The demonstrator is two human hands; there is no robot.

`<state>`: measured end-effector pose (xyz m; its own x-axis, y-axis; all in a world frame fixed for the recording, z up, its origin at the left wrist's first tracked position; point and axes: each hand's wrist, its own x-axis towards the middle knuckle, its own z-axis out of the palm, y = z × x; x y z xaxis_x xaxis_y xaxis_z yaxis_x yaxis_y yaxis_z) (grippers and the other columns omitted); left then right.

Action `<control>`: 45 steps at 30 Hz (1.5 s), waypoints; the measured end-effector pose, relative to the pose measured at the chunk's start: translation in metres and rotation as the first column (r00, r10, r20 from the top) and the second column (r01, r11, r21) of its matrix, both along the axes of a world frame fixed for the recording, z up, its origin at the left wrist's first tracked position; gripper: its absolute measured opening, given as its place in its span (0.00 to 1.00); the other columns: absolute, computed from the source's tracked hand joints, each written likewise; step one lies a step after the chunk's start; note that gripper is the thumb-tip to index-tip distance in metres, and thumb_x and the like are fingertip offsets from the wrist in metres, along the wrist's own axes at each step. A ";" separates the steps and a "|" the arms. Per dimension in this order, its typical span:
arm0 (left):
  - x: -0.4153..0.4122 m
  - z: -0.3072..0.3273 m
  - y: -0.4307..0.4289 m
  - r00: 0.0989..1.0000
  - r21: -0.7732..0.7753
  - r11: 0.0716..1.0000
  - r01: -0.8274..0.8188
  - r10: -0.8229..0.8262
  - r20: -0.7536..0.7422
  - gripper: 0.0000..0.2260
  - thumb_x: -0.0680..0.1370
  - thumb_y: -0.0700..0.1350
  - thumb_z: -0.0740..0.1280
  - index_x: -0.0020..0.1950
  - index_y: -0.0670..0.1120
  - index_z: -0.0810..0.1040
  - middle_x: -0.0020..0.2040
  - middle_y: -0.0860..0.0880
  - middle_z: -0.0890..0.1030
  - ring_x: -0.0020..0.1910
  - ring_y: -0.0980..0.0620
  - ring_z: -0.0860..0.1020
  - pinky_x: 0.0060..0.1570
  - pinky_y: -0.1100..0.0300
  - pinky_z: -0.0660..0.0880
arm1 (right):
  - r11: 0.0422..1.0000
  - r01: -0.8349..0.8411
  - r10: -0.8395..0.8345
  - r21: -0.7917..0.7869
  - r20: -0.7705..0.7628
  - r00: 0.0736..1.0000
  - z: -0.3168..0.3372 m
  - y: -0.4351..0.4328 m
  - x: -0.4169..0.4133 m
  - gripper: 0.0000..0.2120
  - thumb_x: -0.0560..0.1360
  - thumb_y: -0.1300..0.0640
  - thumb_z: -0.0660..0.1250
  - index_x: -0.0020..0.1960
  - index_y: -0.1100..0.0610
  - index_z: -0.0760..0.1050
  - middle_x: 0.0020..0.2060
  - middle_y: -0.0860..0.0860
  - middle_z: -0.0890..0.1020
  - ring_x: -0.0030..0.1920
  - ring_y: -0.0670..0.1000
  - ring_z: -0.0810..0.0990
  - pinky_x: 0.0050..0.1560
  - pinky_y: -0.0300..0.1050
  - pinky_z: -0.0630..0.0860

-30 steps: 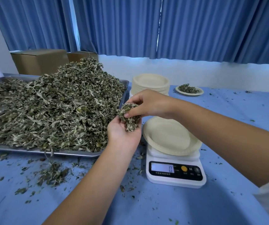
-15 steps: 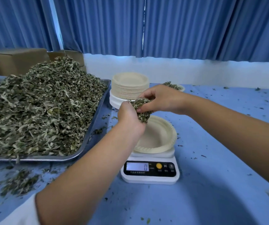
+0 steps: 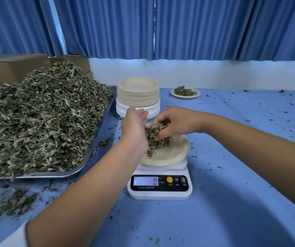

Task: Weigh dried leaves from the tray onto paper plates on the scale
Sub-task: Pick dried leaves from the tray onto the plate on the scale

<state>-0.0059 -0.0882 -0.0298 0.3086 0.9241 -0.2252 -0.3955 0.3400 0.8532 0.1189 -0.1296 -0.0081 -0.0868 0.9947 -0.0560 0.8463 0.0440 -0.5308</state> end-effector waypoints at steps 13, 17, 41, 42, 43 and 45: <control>-0.021 0.002 0.008 0.983 0.021 0.999 -0.034 0.029 0.181 0.20 0.83 0.48 0.50 0.67 0.38 0.72 0.66 0.42 0.75 0.69 0.47 0.70 0.69 0.56 0.62 | 0.995 -0.024 0.041 0.099 -0.175 0.984 0.012 -0.001 -0.003 0.08 0.69 0.52 0.76 0.46 0.53 0.83 0.42 0.54 0.83 0.43 0.45 0.79 0.49 0.37 0.76; -0.029 0.000 0.012 0.972 0.038 0.999 0.008 -0.016 0.234 0.21 0.84 0.49 0.49 0.69 0.38 0.70 0.67 0.43 0.74 0.69 0.48 0.69 0.69 0.56 0.62 | 0.994 -0.027 0.034 0.105 -0.065 0.997 0.012 0.003 -0.007 0.05 0.69 0.51 0.76 0.41 0.52 0.83 0.42 0.52 0.85 0.49 0.51 0.82 0.56 0.45 0.76; -0.017 0.003 0.011 0.923 0.407 0.833 0.374 -0.289 -0.255 0.31 0.78 0.66 0.47 0.77 0.52 0.56 0.76 0.56 0.59 0.75 0.58 0.56 0.75 0.49 0.48 | 0.954 0.046 -0.020 0.295 -0.089 0.996 0.010 0.002 -0.007 0.02 0.71 0.59 0.72 0.42 0.57 0.83 0.39 0.49 0.85 0.33 0.38 0.74 0.43 0.34 0.73; -0.018 0.004 0.011 0.930 0.411 0.839 0.357 -0.275 -0.245 0.30 0.79 0.66 0.47 0.77 0.52 0.57 0.76 0.56 0.60 0.75 0.59 0.56 0.75 0.49 0.48 | 0.957 0.044 -0.019 0.287 -0.088 0.996 0.011 0.001 -0.007 0.03 0.71 0.60 0.71 0.42 0.56 0.83 0.39 0.48 0.85 0.33 0.38 0.74 0.43 0.34 0.74; -0.020 0.005 0.010 0.936 0.415 0.844 0.340 -0.261 -0.236 0.29 0.79 0.64 0.47 0.77 0.52 0.58 0.76 0.56 0.61 0.74 0.59 0.57 0.75 0.50 0.48 | 0.960 0.037 -0.016 0.278 -0.079 0.997 0.011 0.001 -0.009 0.04 0.71 0.61 0.70 0.43 0.55 0.83 0.39 0.48 0.85 0.34 0.39 0.75 0.44 0.36 0.75; -0.027 0.008 0.006 0.951 0.427 0.854 0.298 -0.226 -0.212 0.26 0.81 0.61 0.49 0.75 0.50 0.62 0.75 0.55 0.64 0.74 0.58 0.59 0.74 0.54 0.51 | 0.961 0.030 -0.018 0.274 -0.048 0.999 0.012 0.002 -0.013 0.07 0.72 0.62 0.67 0.42 0.53 0.83 0.40 0.48 0.85 0.37 0.41 0.77 0.48 0.39 0.75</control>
<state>-0.0326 -0.0817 -0.0218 0.5500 0.8248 0.1309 -0.2022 -0.0206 0.9791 0.1062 -0.1272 0.0036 -0.0590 0.9731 0.2228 0.8245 0.1733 -0.5387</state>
